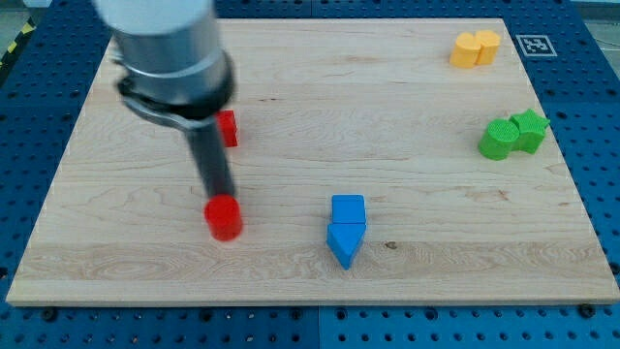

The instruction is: Move the red circle left to the blue triangle

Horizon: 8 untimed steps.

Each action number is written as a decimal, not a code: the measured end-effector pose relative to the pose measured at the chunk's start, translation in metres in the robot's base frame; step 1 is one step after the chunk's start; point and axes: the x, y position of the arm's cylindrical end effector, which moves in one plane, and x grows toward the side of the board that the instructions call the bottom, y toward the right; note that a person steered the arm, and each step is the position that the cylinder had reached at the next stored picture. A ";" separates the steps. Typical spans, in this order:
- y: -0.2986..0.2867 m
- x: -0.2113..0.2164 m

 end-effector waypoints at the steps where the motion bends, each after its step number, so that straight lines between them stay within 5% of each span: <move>1: -0.006 0.002; 3: -0.064 0.016; 5: 0.015 0.054; 8: -0.042 0.028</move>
